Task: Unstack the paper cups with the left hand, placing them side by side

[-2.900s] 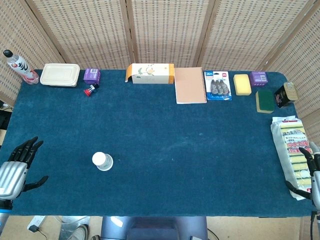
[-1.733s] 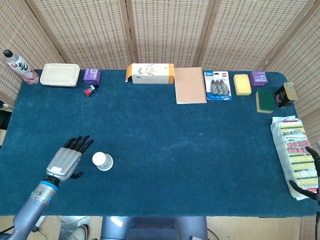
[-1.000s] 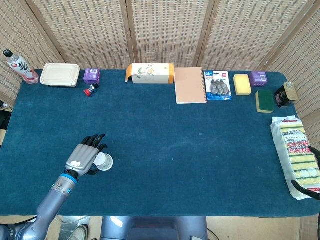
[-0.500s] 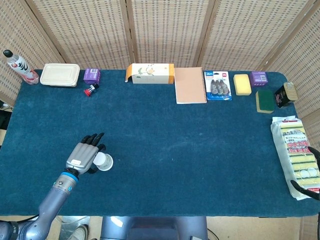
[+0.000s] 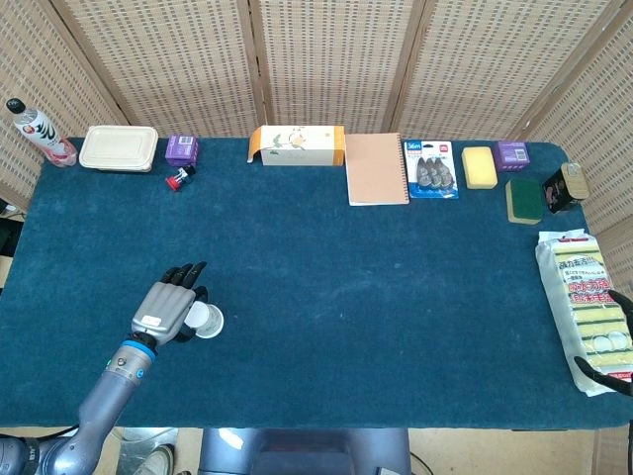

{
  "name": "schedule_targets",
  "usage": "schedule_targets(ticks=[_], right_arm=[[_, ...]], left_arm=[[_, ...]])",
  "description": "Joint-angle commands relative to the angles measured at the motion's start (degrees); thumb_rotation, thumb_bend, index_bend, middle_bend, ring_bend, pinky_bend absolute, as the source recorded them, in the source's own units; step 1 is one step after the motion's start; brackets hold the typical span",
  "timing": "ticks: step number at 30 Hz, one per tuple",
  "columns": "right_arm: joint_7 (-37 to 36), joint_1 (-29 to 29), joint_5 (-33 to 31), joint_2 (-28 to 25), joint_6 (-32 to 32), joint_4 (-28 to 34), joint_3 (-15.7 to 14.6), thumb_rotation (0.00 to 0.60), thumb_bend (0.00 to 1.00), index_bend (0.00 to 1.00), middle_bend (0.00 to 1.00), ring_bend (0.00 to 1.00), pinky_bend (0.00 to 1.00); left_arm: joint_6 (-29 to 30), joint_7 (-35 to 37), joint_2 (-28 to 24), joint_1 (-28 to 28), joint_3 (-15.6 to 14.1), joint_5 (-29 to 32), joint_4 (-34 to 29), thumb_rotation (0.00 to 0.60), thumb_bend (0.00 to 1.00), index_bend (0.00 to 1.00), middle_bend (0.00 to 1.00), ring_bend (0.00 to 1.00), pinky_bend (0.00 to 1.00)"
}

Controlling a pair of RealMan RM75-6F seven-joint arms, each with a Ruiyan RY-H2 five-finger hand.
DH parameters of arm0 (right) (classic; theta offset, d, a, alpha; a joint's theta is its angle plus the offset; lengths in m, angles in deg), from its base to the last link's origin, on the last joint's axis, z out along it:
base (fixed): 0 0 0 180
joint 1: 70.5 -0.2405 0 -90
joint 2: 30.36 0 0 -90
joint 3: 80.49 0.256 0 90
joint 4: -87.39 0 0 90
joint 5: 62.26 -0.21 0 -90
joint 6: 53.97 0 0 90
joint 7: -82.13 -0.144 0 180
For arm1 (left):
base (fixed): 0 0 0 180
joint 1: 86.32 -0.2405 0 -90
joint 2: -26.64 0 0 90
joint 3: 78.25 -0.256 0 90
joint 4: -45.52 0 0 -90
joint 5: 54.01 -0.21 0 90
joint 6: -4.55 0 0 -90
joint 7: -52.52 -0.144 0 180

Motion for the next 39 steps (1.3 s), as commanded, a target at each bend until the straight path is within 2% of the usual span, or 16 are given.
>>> schedule_targets(ticks=[1, 10, 25, 32, 39], right_arm=[[0.06, -0.01, 0.09, 0.00, 0.01, 0.02, -0.06, 0.600, 0.16, 0.13, 0.02, 0.00, 0.00], [0.05, -0.01, 0.00, -0.04, 0.01, 0.05, -0.03, 0.600, 0.16, 0.13, 0.02, 0.00, 0.00], [0.22, 0.00, 0.36, 0.07, -0.15, 0.07, -0.20, 0.600, 0.16, 0.13, 0.02, 0.00, 0.00], [0.19, -0.25, -0.34, 0.21, 0.39, -0.29, 0.08, 0.600, 0.16, 0.13, 0.02, 0.00, 0.00], [0.29, 0.01, -0.25, 0.06, 0.00, 0.22, 0.01, 0.600, 0.16, 0.13, 0.02, 0.00, 0.00]], left_arm=[[0.26, -0.12, -0.02, 0.16, -0.18, 0.02, -0.28, 0.600, 0.21, 0.40, 0.00, 0.00, 0.08], [1.16, 0.27, -0.49, 0.38, -0.48, 0.11, -0.87, 0.600, 0.22, 0.43, 0.00, 0.00, 0.08], [4.99, 2.99, -7.24, -1.61, -0.80, -6.04, -8.19, 0.600, 0.22, 0.43, 0.00, 0.00, 0.08], [6.17, 10.96, -16.00, -3.89, 0.95, -10.41, -15.12, 0.600, 0.22, 0.43, 0.00, 0.00, 0.08], [7.83, 18.56, -24.65, -7.96, 0.49, -16.69, -16.85, 0.600, 0.22, 0.43, 0.00, 0.00, 0.08]])
